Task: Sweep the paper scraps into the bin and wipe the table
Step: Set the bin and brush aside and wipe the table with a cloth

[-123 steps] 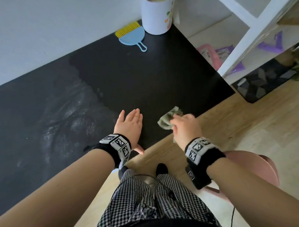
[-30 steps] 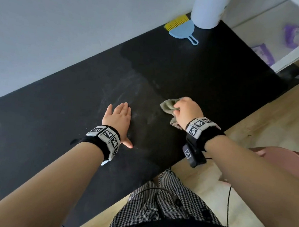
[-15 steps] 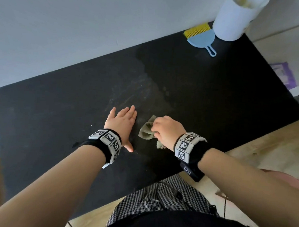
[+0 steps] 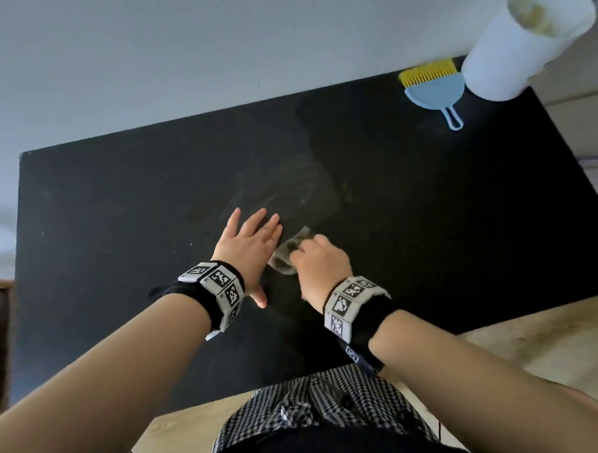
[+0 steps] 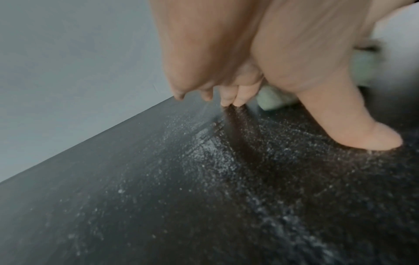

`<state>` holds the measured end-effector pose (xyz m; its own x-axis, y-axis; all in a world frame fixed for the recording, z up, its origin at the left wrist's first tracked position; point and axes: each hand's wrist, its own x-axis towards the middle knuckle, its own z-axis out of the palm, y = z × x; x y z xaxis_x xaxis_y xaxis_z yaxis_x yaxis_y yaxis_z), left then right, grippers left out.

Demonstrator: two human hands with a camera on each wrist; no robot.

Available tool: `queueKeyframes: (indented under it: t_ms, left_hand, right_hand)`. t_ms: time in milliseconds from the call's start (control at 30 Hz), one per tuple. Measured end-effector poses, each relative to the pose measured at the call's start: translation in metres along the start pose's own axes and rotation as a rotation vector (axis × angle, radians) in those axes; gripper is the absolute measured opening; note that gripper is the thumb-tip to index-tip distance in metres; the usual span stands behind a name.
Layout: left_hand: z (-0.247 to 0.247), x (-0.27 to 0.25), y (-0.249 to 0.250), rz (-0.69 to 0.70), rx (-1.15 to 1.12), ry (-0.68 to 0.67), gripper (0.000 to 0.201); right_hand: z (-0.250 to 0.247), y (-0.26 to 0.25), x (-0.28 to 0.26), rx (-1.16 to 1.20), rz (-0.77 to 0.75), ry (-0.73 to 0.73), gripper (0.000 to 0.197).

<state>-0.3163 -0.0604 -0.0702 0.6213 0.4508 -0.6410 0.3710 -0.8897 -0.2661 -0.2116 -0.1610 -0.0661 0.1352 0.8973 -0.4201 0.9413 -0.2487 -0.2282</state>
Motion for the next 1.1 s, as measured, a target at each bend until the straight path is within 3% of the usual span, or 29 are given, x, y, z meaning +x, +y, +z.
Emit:
queueKeyframes:
  t_ms: [167, 300, 400, 533, 633, 700, 767, 867, 1000, 1100]
  left_hand:
    - [0.003, -0.007, -0.001, -0.125, -0.069, -0.049, 0.141]
    - [0.004, -0.008, -0.001, -0.131, -0.087, -0.057, 0.139]
    - [0.003, -0.006, -0.007, -0.095, -0.056, -0.051, 0.136]
    - [-0.003, -0.001, -0.029, -0.003, -0.053, -0.005, 0.122]
    - [-0.009, 0.006, -0.044, 0.007, -0.038, 0.039, 0.114]
    - [-0.013, 0.014, -0.052, 0.001, -0.026, 0.021, 0.119]
    - [-0.017, 0.024, -0.059, 0.01, -0.022, 0.013, 0.124]
    - [-0.026, 0.035, -0.071, 0.027, -0.02, 0.015, 0.126]
    - [-0.031, 0.049, -0.083, 0.032, -0.015, 0.009, 0.127]
    - [-0.035, 0.06, -0.09, 0.037, -0.004, 0.019, 0.128]
  right_hand:
    - [0.0, 0.011, 0.003, -0.034, -0.175, -0.009, 0.026]
    - [-0.024, 0.059, 0.038, -0.004, 0.107, 0.078, 0.023]
    - [-0.046, 0.086, 0.059, -0.003, 0.348, 0.046, 0.027]
    - [-0.04, 0.063, 0.062, 0.016, 0.469, 0.004, 0.035]
    - [-0.022, 0.025, 0.048, 0.004, 0.271, 0.04, 0.031]
    - [-0.014, 0.006, 0.037, -0.011, 0.073, 0.012, 0.031]
    - [-0.011, 0.004, 0.036, -0.03, -0.011, -0.009, 0.028]
    - [-0.016, 0.027, 0.052, 0.037, 0.121, 0.023, 0.024]
    - [-0.038, 0.075, 0.084, 0.111, 0.451, 0.167, 0.029]
    - [-0.049, 0.091, 0.105, 0.189, 0.603, 0.104, 0.032]
